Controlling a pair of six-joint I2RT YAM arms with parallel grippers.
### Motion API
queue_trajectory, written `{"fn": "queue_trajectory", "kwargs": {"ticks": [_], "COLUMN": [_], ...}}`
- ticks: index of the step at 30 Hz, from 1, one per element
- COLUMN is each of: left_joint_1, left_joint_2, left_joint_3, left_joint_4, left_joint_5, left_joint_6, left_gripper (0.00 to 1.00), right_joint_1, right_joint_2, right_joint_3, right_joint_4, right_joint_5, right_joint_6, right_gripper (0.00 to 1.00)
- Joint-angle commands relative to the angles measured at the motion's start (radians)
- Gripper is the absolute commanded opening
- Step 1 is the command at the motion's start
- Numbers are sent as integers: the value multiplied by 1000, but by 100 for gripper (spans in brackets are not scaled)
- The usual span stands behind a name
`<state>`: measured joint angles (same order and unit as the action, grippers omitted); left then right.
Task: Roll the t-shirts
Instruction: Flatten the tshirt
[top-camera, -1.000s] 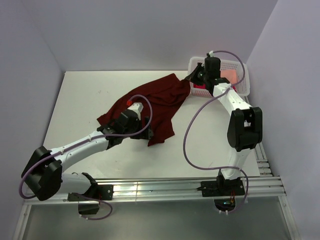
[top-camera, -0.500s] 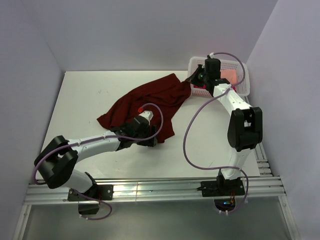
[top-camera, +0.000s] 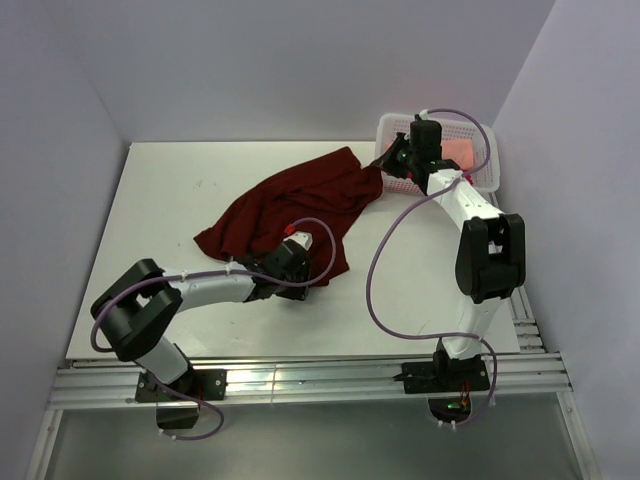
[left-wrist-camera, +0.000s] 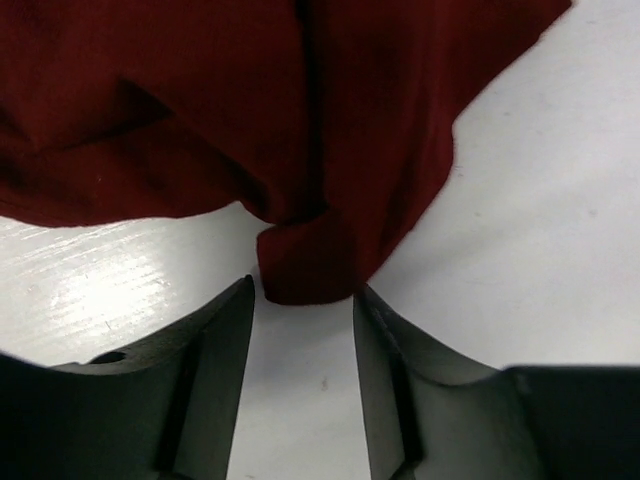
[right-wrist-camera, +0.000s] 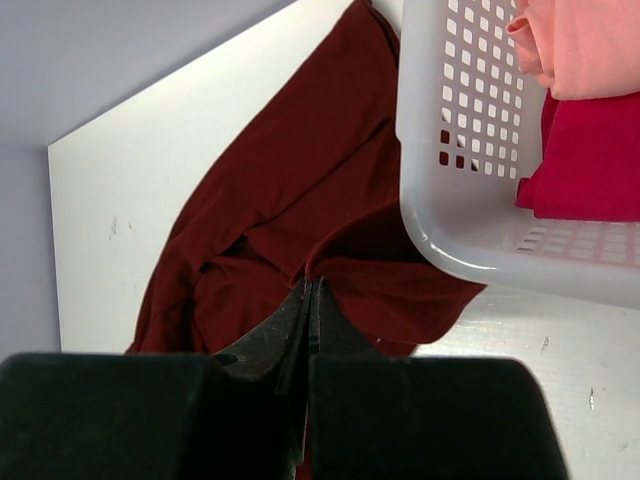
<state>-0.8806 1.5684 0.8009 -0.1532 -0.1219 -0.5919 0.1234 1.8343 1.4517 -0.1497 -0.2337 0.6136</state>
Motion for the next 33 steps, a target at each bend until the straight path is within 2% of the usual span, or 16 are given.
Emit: {"fn": "queue_trajectory", "kwargs": {"ticks": [1, 4, 7, 8, 9, 14, 18, 22, 29, 33], "left_joint_1": [-3, -3, -3, -3, -3, -8, -43, -55, -54, -43], "left_joint_2": [47, 82, 104, 102, 104, 62, -10, -151, -301, -353], "left_joint_3": [47, 70, 87, 89, 92, 121, 191, 262, 472, 540], "left_joint_4": [21, 9, 9, 15, 15, -28, -169, -348, -633, -729], "left_joint_5": [-61, -94, -110, -110, -114, -90, -128, -160, -295, -413], "left_joint_6": [12, 18, 17, 18, 18, 23, 3, -25, -57, -72], "left_gripper": [47, 40, 26, 17, 0, 0, 0, 0, 0, 0], "right_joint_1": [-10, -10, -10, -10, -11, -11, -10, -11, -16, -19], "right_joint_2": [-60, -59, -63, -63, -63, -58, -64, -81, -135, -161], "right_joint_3": [1, 7, 1, -1, -1, 9, 18, 25, 26, 35], "right_joint_4": [32, 35, 41, 42, 44, 35, 19, -2, -57, -94], "right_joint_5": [-16, -30, -39, -39, -42, -42, -38, -13, 85, 76], "right_joint_6": [11, 12, 14, 12, 15, 14, 18, 37, 75, 101], "right_gripper": [0, 0, 0, 0, 0, 0, 0, 0, 0, 0]}}
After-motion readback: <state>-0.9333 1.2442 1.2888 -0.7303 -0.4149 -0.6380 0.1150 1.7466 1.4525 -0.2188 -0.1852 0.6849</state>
